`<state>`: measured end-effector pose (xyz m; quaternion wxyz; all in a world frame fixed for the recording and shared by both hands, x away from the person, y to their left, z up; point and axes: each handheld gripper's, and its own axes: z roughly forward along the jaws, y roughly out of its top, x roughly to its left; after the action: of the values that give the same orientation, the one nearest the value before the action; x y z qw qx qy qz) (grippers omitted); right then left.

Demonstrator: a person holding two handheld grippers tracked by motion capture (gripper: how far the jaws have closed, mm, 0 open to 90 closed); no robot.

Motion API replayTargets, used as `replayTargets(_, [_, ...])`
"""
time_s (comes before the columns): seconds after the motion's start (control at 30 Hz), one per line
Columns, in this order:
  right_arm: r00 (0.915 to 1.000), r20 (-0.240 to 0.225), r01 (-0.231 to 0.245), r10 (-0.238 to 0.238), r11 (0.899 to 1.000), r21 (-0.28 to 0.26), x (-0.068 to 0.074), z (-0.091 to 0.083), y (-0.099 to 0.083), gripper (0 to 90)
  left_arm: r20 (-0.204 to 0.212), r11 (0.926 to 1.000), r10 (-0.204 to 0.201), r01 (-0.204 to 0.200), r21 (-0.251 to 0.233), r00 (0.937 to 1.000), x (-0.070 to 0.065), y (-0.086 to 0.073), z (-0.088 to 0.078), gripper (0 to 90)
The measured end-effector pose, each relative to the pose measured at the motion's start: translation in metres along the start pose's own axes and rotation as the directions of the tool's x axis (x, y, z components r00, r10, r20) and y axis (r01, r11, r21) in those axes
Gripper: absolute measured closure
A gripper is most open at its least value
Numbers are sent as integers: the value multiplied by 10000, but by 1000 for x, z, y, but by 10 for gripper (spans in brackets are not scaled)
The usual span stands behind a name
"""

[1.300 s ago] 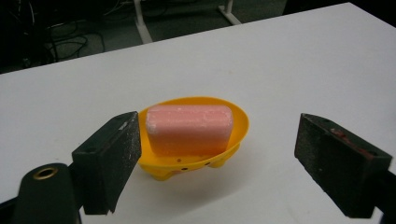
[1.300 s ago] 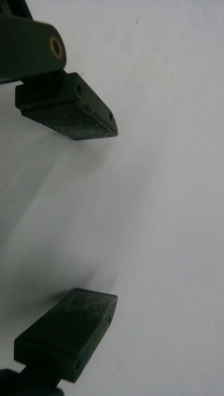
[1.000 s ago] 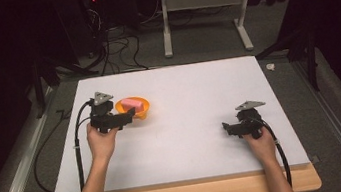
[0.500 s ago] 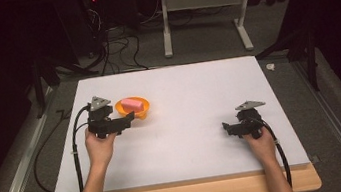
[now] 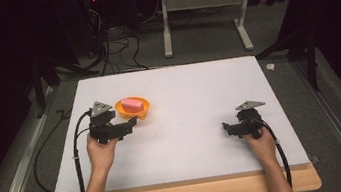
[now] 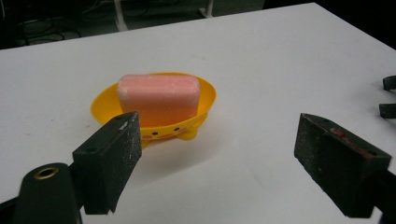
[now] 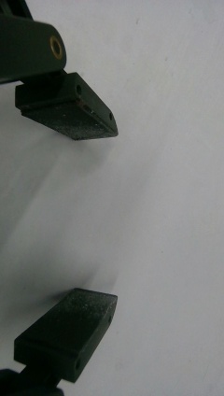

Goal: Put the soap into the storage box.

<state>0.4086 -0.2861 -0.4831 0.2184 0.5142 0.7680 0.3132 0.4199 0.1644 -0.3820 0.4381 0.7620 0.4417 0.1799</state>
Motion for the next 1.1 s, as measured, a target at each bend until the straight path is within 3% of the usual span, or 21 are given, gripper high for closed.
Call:
replayTargets(0.63, [10000,3,4,-4,10000,1,0,0,0,171,425,9998,99,-106,150,9990,-12,-12,3,157])
replayTargets(1.1, [10000,9,7,-7,10000,-1,0,0,0,171,688,9987,94,-128,495,9976,-21,-23,17,158])
